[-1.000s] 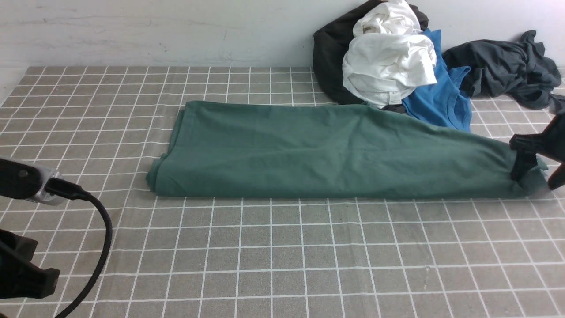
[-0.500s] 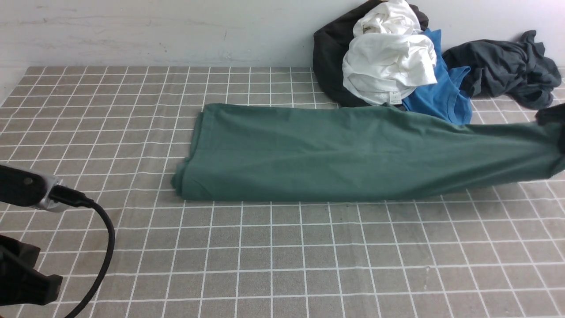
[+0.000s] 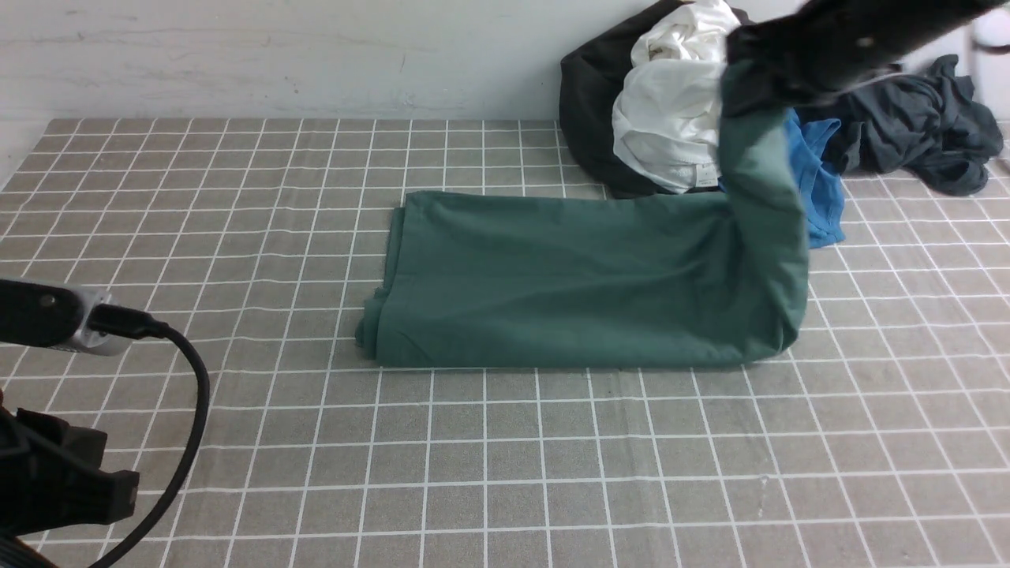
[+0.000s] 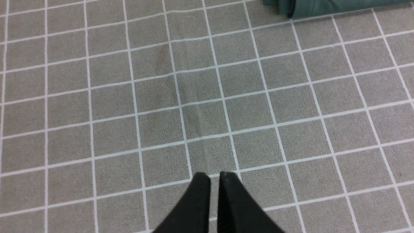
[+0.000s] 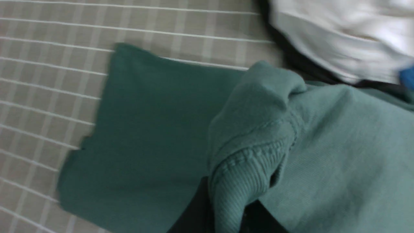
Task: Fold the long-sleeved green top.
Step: Use the right arm to drag the right edge of the fabric to the left and folds it over the left edge
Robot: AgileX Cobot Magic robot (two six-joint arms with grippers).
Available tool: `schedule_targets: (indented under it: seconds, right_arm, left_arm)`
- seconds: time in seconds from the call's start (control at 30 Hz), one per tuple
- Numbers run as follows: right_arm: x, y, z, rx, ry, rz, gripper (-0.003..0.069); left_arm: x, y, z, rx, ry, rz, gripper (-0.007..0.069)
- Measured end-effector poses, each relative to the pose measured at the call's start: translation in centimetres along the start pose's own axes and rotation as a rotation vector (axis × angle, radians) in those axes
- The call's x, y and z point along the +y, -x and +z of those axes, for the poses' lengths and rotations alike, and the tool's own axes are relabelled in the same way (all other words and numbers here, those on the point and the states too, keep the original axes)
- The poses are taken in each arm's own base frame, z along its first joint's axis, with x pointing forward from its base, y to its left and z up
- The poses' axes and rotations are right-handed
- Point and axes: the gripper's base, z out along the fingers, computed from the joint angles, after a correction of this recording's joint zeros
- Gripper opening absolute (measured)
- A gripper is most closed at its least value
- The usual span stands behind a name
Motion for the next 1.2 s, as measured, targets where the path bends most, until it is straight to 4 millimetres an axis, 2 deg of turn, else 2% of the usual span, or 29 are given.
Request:
schedule_targets:
  seconds: [0.03,0.07,0.13,0.17,0.2,0.23,0.27,0.37,0.43,0.57,0.67,0.77,0.87,0.93,1.03,1.07,1.1,1.17,1.2]
  right_arm:
    - [1.4,-0.2,1.5,-0.008,0.040,-0.021,0.0009]
    - [1.7,-0.2,1.8,-0.020,0.053,-0.019,0.0009]
    - [5.4,-1.8,7.0,-0.025,0.154,-0.045,0.0009]
    - [5.6,-2.0,7.4,-0.026,0.160,-0.039,0.0009]
    - [6.7,-3.0,10.0,-0.032,0.194,-0.019,0.0009]
    - [7.1,-3.2,10.3,-0.032,0.200,-0.022,0.0010]
    - [7.6,-3.9,12.0,-0.042,0.217,0.000,0.0015]
    - [8.2,-5.3,14.8,-0.051,0.241,0.033,0.0070]
    - [8.2,-5.6,15.5,-0.056,0.267,0.061,0.0151]
    - [8.7,-5.0,14.8,-0.096,0.309,0.043,0.0295]
    - [9.0,-4.3,13.7,-0.123,0.318,-0.035,0.0339]
    - [9.1,-4.2,13.5,-0.126,0.309,-0.081,0.0330]
    - [8.8,-5.1,14.6,-0.094,0.290,-0.114,0.0244]
    - [8.9,-6.2,16.2,-0.066,0.285,-0.108,0.0180]
    - [10.1,-9.2,19.7,-0.021,0.276,-0.095,0.0066]
    - [10.2,-9.4,19.9,-0.023,0.272,-0.095,0.0059]
    - [11.3,-11.0,21.5,-0.011,0.264,-0.100,0.0015]
    - [12.1,-11.6,22.0,-0.018,0.258,-0.108,0.0003]
    - [12.9,-11.7,22.0,-0.034,0.254,-0.124,-0.0006]
  left_arm:
    - [0.0,0.0,0.0,0.000,-0.002,-0.003,0.0023]
    - [0.0,0.0,0.0,0.000,-0.003,-0.003,0.0023]
    - [-0.1,0.0,0.0,0.002,-0.006,-0.007,0.0023]
    - [-0.1,0.0,0.0,0.002,-0.006,-0.007,0.0023]
    - [-0.1,0.0,0.0,0.004,-0.007,-0.007,0.0023]
    - [-0.1,0.0,0.0,0.004,-0.007,-0.007,0.0023]
    - [-0.1,0.0,0.0,0.005,-0.007,-0.008,0.0023]
    - [-0.1,-0.1,0.0,0.009,-0.008,-0.009,0.0023]
    - [-0.1,-0.2,0.0,0.017,-0.008,-0.009,0.0023]
    - [-0.1,-0.2,0.0,0.022,-0.009,-0.010,0.0023]
    - [-0.1,-0.2,0.0,0.022,-0.009,-0.010,0.0023]
    - [-0.1,-0.2,0.0,0.022,-0.009,-0.010,0.0023]
    - [-0.1,-0.2,-0.1,0.018,-0.016,-0.016,0.0023]
    - [-0.3,-0.2,-0.3,-0.001,-0.033,-0.024,0.0023]
    - [-0.7,-0.1,-2.1,-0.117,-0.076,0.038,0.0023]
    - [-0.7,-0.1,-2.3,-0.128,-0.078,0.053,0.0023]
    - [-0.9,-0.3,-3.9,-0.243,-0.091,0.106,0.0023]
    - [-1.0,-0.6,-4.8,-0.315,-0.092,0.144,0.0023]
    - [-1.1,-1.3,-6.1,-0.414,-0.089,0.182,0.0023]
